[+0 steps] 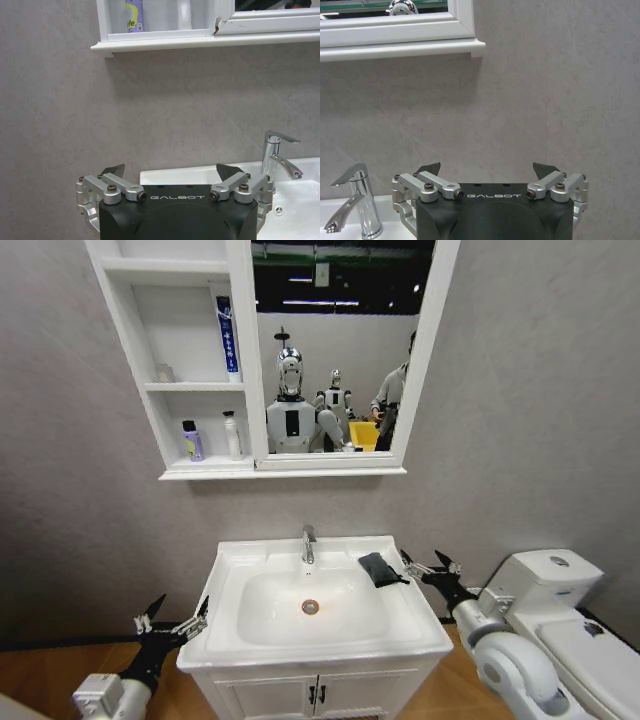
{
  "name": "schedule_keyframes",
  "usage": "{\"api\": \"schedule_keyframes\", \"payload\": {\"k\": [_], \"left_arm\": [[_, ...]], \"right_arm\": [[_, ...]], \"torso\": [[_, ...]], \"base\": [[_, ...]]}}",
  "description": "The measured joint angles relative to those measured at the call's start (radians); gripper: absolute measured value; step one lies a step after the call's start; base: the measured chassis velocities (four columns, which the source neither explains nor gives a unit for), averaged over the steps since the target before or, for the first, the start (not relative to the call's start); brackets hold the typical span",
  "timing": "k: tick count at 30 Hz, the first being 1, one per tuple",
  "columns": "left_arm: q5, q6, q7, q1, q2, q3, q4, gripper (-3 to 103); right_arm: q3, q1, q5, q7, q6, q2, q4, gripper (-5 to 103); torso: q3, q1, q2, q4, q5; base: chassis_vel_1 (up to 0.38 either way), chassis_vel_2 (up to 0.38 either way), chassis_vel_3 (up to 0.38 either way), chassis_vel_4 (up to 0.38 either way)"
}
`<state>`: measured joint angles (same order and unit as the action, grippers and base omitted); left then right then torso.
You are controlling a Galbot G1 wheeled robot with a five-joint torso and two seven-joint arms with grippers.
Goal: Move facial cleanser and shampoo from washbasin to cabinet, then wipe washbasin with towel.
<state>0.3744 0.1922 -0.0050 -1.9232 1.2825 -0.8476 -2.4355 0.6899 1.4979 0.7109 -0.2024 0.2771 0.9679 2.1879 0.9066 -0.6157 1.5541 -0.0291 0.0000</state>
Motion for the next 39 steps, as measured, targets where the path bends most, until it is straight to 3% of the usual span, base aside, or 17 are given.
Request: {"api": "schedule_keyframes", "payload": {"k": [7, 18, 28, 39], "left_arm": [[0.000, 0.000, 0.000, 0.000, 0.000, 0.000, 0.000, 100], [0.000, 0.000, 0.000, 0.000, 0.000, 0.000, 0.000, 100], [0.000, 0.000, 0.000, 0.000, 0.000, 0.000, 0.000, 100], [0.000, 0.000, 0.000, 0.000, 0.000, 0.000, 0.000, 100]], "right_arm": [[-0.009, -0.066, 0.018, 0.023, -0.001, -0.013, -0.150, 100], [-0.222, -0.346, 0.102, 0.004, 0.055, -0.053, -0.329, 100], [-0.372, -0.485, 0.087, -0.011, 0.117, -0.030, -0.521, 100], [-0.457, -0.574, 0.064, 0.007, 0.113, 0.009, -0.688, 100]], "torso": [[0.000, 0.000, 0.000, -0.0001, 0.0003], [0.000, 0.000, 0.000, 0.0004, -0.0002], [0.000, 0.000, 0.000, -0.0001, -0.0001], [0.000, 0.000, 0.000, 0.0002, 0.0000]], "base": [[0.000, 0.000, 0.000, 0.000], [0.000, 0.000, 0.000, 0.000], [0.000, 0.000, 0.000, 0.000], [0.000, 0.000, 0.000, 0.000]]}}
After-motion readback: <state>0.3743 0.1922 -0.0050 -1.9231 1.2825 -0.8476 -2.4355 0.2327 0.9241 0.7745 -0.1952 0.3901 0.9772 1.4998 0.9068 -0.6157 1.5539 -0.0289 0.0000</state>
